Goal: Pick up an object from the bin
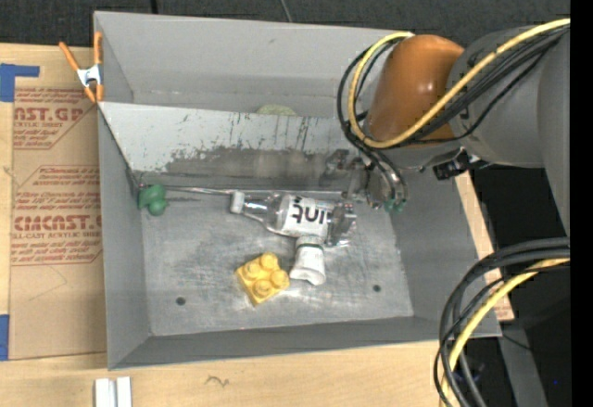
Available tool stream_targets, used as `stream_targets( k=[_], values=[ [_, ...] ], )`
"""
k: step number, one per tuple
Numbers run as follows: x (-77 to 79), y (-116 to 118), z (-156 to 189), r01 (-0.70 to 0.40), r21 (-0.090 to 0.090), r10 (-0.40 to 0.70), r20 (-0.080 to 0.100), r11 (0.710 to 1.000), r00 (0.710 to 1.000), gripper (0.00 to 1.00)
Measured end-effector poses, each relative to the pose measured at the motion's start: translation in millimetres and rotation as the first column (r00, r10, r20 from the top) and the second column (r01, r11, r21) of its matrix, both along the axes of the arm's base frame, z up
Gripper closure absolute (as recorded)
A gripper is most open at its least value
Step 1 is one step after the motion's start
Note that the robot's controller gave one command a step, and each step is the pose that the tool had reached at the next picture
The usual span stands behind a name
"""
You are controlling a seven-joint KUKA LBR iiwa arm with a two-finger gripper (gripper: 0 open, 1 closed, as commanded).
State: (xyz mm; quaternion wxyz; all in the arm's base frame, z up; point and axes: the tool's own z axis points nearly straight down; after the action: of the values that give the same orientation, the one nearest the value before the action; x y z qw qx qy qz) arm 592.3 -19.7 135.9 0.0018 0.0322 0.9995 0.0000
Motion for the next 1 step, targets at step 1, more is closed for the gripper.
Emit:
stream_targets(
  k=[1],
  values=[
    [-7.3,3.4,-66.4,-0.072,0.0,0.072,0.004,0.997,0.997,0.0]
  ],
)
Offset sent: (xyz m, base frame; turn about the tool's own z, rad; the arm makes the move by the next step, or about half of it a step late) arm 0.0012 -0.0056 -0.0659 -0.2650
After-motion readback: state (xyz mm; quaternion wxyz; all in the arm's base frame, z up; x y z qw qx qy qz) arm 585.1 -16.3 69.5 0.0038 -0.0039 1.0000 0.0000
